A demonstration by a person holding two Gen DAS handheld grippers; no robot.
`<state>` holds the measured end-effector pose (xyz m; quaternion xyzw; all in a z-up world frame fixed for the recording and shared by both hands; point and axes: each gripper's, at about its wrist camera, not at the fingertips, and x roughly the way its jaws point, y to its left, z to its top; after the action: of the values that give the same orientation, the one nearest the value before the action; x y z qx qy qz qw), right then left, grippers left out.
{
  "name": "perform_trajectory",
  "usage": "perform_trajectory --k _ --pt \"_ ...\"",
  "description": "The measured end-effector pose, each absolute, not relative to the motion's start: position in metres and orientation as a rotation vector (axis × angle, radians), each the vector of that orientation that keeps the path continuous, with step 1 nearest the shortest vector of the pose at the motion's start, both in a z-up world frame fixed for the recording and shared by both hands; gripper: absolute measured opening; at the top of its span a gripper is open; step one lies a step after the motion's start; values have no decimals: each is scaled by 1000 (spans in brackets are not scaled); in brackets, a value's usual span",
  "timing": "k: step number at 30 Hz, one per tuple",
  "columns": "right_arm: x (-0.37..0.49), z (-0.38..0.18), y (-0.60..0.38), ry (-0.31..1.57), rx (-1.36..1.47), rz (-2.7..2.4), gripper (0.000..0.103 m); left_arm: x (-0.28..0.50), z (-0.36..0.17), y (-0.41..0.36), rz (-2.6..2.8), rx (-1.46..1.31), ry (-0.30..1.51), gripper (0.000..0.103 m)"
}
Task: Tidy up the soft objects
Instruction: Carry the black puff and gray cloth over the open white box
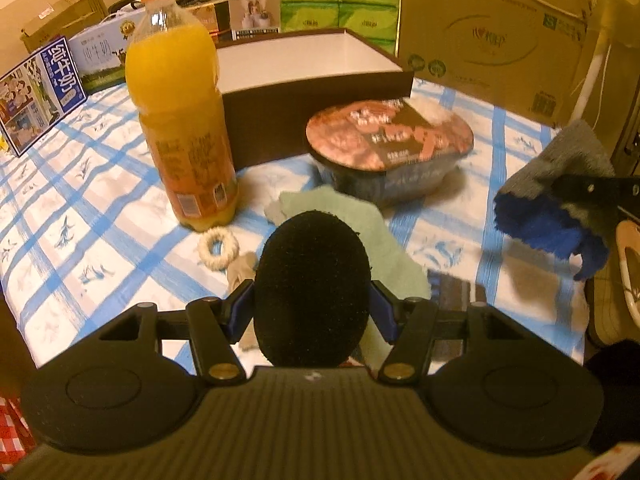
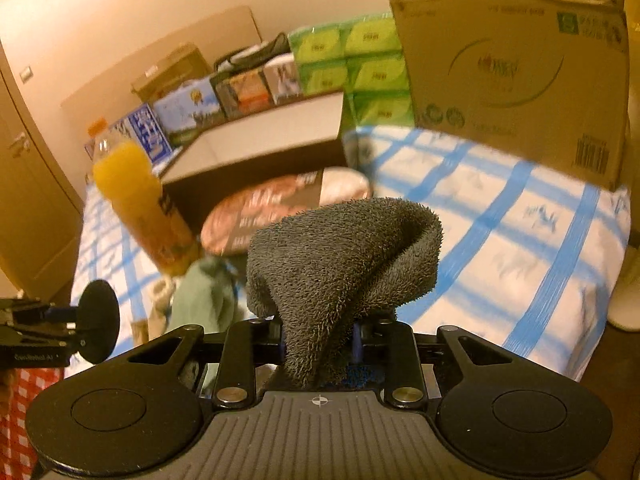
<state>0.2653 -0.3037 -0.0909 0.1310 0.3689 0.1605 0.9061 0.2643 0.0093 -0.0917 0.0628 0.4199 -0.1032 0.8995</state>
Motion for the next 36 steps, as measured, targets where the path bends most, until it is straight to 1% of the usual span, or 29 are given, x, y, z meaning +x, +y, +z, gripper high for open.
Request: perform_trajectory --k 13,21,26,36 --pt "321 -43 -323 676 253 427 28 315 -56 -11 -212 143 804 58" --pt "377 -24 -304 602 183 493 28 383 -35 -34 -131 122 818 58" --pt "420 -18 -290 568 184 503 28 424 -22 -49 -108 99 786 58" --pt "509 -17 -262 552 180 534 28 509 -23 -65 17 83 778 58"
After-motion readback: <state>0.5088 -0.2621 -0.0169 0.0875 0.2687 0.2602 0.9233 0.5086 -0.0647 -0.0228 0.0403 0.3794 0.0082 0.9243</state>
